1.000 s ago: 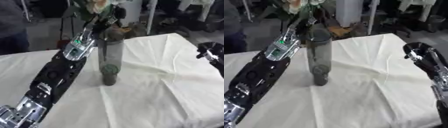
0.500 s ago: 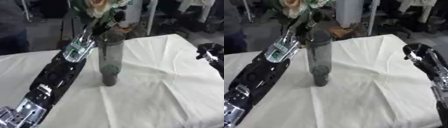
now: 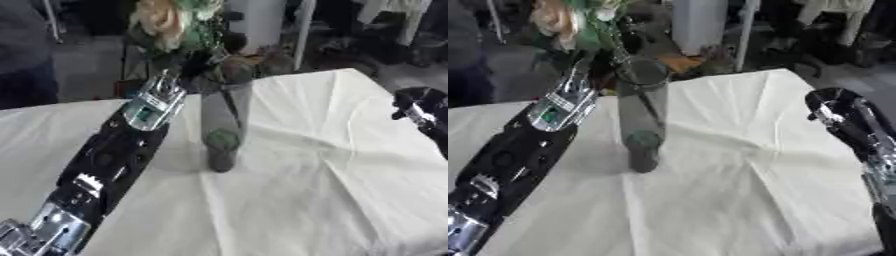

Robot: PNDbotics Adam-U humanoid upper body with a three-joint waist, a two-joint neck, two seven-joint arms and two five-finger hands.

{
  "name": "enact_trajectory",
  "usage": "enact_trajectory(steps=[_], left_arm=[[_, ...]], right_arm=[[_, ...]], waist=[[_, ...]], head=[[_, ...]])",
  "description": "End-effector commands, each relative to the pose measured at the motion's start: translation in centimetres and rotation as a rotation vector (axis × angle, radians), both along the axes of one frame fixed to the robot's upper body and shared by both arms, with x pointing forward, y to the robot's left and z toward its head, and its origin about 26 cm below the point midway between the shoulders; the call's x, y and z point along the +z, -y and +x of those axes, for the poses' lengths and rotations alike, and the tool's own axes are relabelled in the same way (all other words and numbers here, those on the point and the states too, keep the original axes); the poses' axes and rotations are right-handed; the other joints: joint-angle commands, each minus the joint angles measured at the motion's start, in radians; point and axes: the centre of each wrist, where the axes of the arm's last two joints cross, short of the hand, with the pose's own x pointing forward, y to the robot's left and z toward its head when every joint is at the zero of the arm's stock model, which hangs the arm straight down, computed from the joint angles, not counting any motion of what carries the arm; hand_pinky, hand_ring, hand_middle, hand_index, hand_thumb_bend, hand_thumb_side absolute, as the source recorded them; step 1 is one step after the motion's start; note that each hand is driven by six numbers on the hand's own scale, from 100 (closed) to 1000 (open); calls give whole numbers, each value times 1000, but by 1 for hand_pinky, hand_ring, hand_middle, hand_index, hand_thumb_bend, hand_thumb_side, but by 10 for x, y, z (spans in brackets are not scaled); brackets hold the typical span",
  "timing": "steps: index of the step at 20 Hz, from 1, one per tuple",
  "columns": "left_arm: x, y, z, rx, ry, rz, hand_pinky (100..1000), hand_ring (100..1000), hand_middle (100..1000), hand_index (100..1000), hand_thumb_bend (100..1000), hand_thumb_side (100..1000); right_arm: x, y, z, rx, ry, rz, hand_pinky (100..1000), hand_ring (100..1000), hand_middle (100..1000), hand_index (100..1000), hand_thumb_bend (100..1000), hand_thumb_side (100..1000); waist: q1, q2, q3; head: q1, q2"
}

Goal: Arrange flowers into the vase.

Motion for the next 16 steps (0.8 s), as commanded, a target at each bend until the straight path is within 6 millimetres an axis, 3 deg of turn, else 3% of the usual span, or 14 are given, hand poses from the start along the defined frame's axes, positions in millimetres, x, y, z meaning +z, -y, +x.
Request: enact_trajectory(steps=[1,6,16], left_arm=[[7,-4,2,18,19,9,908,734,849,844,1000,726],[13,-7,3,41,45,30,907,738,849,844,1000,706],[44,-22,5,235,246,237,895,746,836,852,1000,663]], right_arm=[[15,4,3,-4,35,-20,631,506,550,709,486,566],[15,4,3,-4,35,-19,631,506,549,709,487,566],[14,5,3,-6,31,-21,631,504,546,708,489,566]], waist=[[-6,-8,0],[-5,-9,-2],[-4,-13,-2]], head=[[-2,-7],[-3,-8],[-6,-6]])
